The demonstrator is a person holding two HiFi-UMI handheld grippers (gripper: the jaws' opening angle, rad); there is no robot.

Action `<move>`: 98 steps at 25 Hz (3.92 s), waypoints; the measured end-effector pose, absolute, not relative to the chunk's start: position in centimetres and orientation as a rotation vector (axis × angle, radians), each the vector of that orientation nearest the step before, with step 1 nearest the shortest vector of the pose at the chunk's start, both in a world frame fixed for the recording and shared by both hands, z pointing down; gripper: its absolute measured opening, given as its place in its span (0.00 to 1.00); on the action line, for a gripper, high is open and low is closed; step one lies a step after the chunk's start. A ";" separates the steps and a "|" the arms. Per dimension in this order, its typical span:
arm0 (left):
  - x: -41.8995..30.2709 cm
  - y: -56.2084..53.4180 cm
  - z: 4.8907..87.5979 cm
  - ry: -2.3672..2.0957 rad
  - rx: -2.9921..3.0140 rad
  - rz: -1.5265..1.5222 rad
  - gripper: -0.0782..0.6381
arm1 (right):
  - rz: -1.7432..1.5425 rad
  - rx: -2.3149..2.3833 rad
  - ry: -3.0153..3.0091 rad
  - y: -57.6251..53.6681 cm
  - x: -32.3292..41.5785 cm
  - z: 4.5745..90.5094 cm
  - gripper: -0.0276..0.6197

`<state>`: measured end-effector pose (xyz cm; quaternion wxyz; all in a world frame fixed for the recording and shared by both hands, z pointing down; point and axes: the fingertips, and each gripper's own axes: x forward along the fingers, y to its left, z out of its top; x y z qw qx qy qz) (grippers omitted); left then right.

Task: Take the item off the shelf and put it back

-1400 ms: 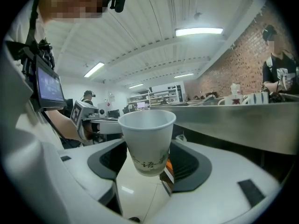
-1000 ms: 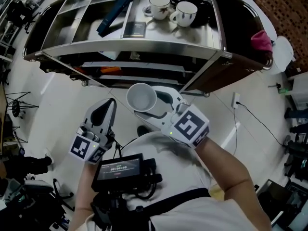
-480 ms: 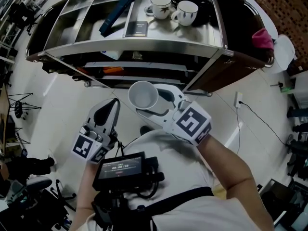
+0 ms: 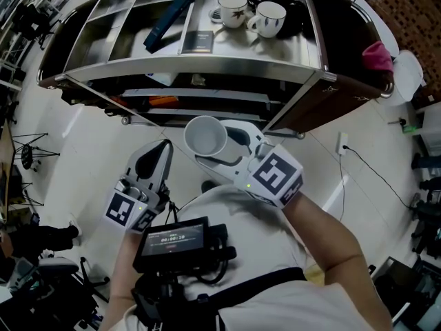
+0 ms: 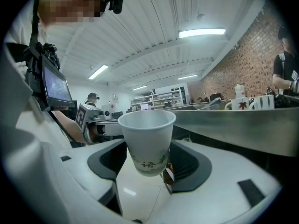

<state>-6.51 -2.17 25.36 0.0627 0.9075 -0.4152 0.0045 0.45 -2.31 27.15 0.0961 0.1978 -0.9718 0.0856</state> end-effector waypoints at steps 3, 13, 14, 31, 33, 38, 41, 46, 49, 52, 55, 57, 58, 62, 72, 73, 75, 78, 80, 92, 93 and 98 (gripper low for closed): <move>-6.3 -2.1 25.3 -1.237 2.737 0.010 0.10 | 0.255 0.589 -2.884 -2.3 0.3 27.2 0.48; -6.1 -2.3 26.3 -1.214 2.692 0.037 0.10 | 0.304 0.592 -2.857 -2.5 0.4 28.5 0.48; -6.0 -2.3 26.7 -1.213 2.688 0.042 0.10 | 0.313 0.593 -2.849 -2.6 0.4 28.9 0.48; -4.8 -2.4 32.6 -1.220 2.564 0.097 0.10 | 0.497 0.620 -2.796 -7.5 1.6 38.9 0.49; -5.0 -2.5 33.6 -1.213 2.544 0.116 0.10 | 0.502 0.624 -2.789 -8.5 1.4 39.9 0.49; -5.8 -3.6 35.1 -1.240 2.504 0.113 0.10 | 0.502 0.626 -2.782 -11.5 0.6 41.5 0.49; -5.9 -4.0 35.8 -1.256 2.476 0.091 0.10 | 0.492 0.648 -2.766 -13.4 0.5 42.5 0.49; -5.6 -3.6 37.2 -1.259 2.423 0.080 0.10 | 0.471 0.695 -2.686 -16.4 1.0 45.5 0.49; -5.9 -3.4 37.9 -1.272 2.393 0.069 0.10 | 0.462 0.744 -2.641 -18.4 1.2 47.5 0.49; -6.2 -3.2 39.0 -1.290 2.359 0.051 0.10 | 0.457 0.793 -2.625 -20.4 1.3 48.4 0.49; -6.5 -3.2 40.2 -1.304 2.329 0.022 0.10 | 0.437 0.830 -2.615 -22.5 1.2 48.9 0.49; -6.5 -3.1 40.8 -1.308 2.315 0.008 0.10 | 0.425 0.855 -2.602 -24.0 1.3 49.2 0.49; -6.5 -3.1 41.0 -1.310 2.309 0.002 0.10 | 0.424 0.871 -2.593 -24.7 1.3 49.4 0.49; -6.8 -2.7 41.5 -1.323 2.286 -0.011 0.10 | 0.434 0.989 -2.531 -27.7 2.4 50.1 0.50; -7.6 -1.6 42.7 -1.332 2.242 -0.009 0.10 | 0.423 1.237 -2.427 -33.0 4.7 50.8 0.50; -7.6 -1.6 42.7 -1.330 2.242 -0.008 0.10 | 0.413 1.240 -2.425 -33.5 4.7 50.9 0.50; -7.4 -1.8 42.7 -1.329 2.246 -0.008 0.10 | 0.401 1.233 -2.425 -34.2 4.8 51.3 0.51; -7.4 -2.2 42.5 -1.326 2.249 -0.015 0.10 | 0.398 1.247 -2.392 -34.6 5.3 51.8 0.51; -7.7 -2.2 42.5 -1.322 2.248 -0.018 0.10 | 0.401 1.259 -2.363 -34.3 5.4 51.8 0.52; -7.9 -2.7 41.7 -1.310 2.285 -0.002 0.10 | 0.375 1.216 -2.359 -32.6 5.6 51.3 0.60; -7.9 -2.7 41.5 -1.308 2.289 -0.001 0.10 | 0.378 1.220 -2.357 -32.2 5.8 51.2 0.60; -7.7 -2.7 40.5 -1.304 2.311 0.021 0.10 | 0.435 1.215 -2.369 -29.4 7.1 50.8 0.60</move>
